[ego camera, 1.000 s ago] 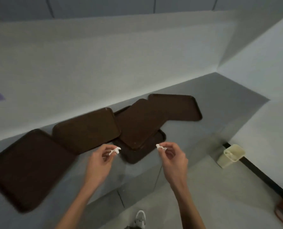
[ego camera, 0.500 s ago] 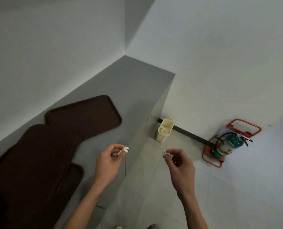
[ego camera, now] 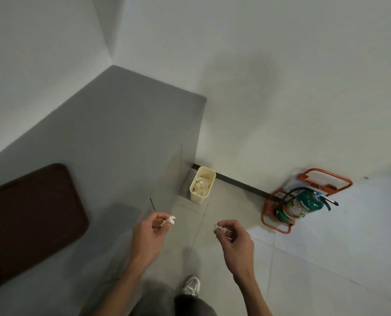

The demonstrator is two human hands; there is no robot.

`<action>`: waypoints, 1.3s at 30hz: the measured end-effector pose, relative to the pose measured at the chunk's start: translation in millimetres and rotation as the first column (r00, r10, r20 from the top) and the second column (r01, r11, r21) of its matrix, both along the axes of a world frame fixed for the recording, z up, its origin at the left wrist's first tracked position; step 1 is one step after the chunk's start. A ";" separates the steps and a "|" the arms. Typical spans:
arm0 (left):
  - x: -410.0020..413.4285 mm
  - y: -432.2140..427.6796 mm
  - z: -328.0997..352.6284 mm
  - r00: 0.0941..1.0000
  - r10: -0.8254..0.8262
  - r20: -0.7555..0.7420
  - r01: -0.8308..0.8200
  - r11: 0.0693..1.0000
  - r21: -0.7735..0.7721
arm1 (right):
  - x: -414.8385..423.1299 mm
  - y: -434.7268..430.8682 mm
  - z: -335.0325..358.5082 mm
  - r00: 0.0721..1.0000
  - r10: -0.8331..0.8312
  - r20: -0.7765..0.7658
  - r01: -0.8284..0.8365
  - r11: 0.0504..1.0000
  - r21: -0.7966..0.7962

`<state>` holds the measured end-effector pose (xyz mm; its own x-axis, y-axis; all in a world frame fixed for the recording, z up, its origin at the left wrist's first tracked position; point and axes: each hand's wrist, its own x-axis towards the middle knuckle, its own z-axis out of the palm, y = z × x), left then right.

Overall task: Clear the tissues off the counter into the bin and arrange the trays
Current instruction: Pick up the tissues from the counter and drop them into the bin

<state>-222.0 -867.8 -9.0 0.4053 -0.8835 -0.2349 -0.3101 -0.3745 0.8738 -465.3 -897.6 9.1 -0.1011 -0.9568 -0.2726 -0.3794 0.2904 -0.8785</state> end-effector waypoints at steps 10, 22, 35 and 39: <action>-37.6 -195.8 -114.7 1.000 -0.025 -0.001 0.025 0.982 0.187 | -17.3 -187.6 -121.0 0.991 0.055 -0.123 -0.033 0.983 0.178; -75.5 -367.8 -359.3 0.999 -0.046 -0.006 0.043 0.877 0.478 | -11.1 -376.3 -375.5 0.928 0.311 -0.206 -0.214 0.896 0.389; -102.4 -438.5 -568.8 0.998 0.036 0.043 -0.054 0.818 0.573 | 15.0 -526.2 -579.4 0.778 0.582 -0.239 -0.449 0.780 0.437; -114.1 -433.3 -572.2 0.985 -0.173 0.006 0.131 0.766 0.629 | 20.5 -543.1 -577.9 0.653 0.715 -0.250 -0.588 0.687 0.428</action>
<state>-336.1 -1301.1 -581.2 0.3100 -0.6017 -0.7362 -0.4537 -0.7740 0.4416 -444.9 -1440.8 -568.8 0.3663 -0.6930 -0.6209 -0.8380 0.0444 -0.5439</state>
